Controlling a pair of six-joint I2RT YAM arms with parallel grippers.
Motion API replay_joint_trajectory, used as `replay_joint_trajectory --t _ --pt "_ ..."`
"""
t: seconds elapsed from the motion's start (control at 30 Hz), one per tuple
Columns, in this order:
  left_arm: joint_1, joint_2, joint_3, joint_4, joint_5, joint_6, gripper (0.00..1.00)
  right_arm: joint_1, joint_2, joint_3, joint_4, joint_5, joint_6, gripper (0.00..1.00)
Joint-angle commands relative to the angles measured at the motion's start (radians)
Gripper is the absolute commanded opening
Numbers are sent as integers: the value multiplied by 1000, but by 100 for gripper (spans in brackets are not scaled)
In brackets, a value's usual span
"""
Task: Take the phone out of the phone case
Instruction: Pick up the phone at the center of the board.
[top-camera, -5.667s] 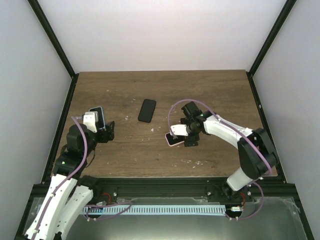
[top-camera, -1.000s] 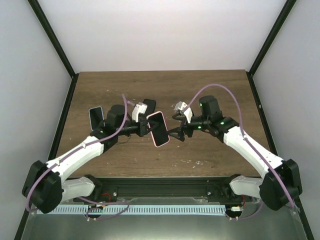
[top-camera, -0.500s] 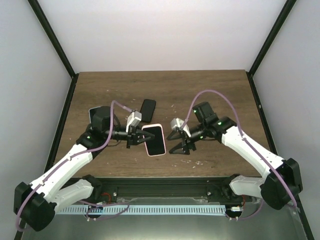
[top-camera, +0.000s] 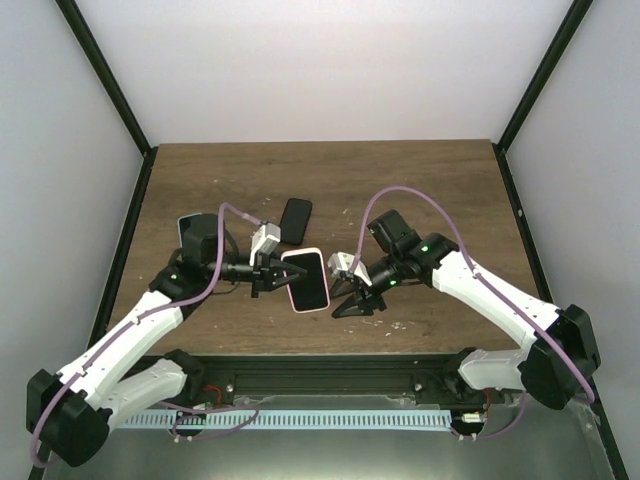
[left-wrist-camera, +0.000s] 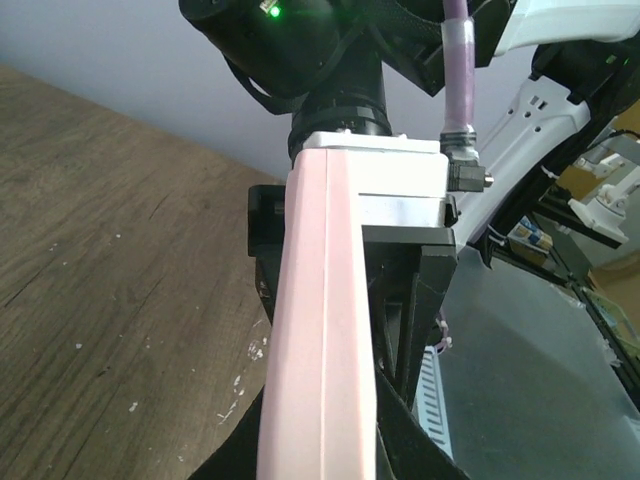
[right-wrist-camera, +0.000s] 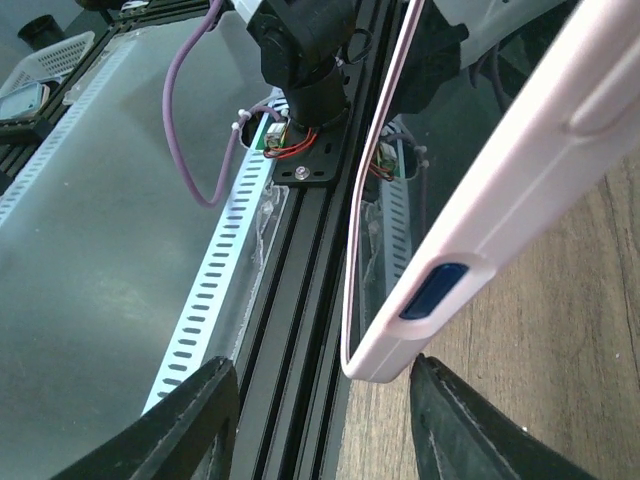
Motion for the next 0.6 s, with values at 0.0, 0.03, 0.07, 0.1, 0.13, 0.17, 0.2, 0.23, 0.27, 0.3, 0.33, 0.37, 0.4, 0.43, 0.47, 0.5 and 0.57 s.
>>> replay_joint_trajectory --t 0.0,0.03,0.07,0.1,0.13,0.17,0.2,0.23,0.27,0.3,0.33,0.37,0.4,0.43,0.47,0.5,0.57 --pt "15 3 2 96 45 -51 0 13 -6 53 -12 -8 -28 46" --pt "19 9 2 107 51 -65 0 15 -6 58 -14 -10 -31 44" --pt "22 16 0 118 54 -81 0 16 -7 62 -15 -13 -32 42" --pt "27 21 -3 135 60 -99 0 17 -10 66 -15 -15 -34 40" --pt "34 28 -10 157 69 -119 0 17 -12 68 -15 -16 -36 39" --pt "40 38 -14 179 80 -147 0 18 -12 70 -16 -16 -40 38" --pt "46 46 -18 201 94 -166 0 18 -14 70 -17 -14 -44 38" --pt "51 54 -21 218 107 -183 0 19 -14 69 -17 -13 -48 37" --pt "54 60 -23 232 116 -194 0 19 -14 68 -18 -13 -51 37" --pt "56 65 -23 240 120 -201 0 20 -13 68 -18 -14 -56 37" --pt "58 69 -23 243 121 -203 0 22 -12 68 -20 -15 -59 36" --pt "59 72 -24 242 123 -205 0 24 -10 69 -22 -18 -65 36" --pt "59 75 -24 242 124 -207 0 25 -10 71 -25 -23 -74 36" --pt "60 79 -23 242 126 -209 0 26 -9 72 -29 -26 -83 34" --pt "60 83 -24 244 131 -213 0 28 -8 74 -31 -28 -89 32" --pt "61 89 -24 251 136 -219 0 28 -8 75 -31 -31 -94 32" --pt "62 101 -24 264 149 -234 0 30 -2 79 -40 -44 -108 32"
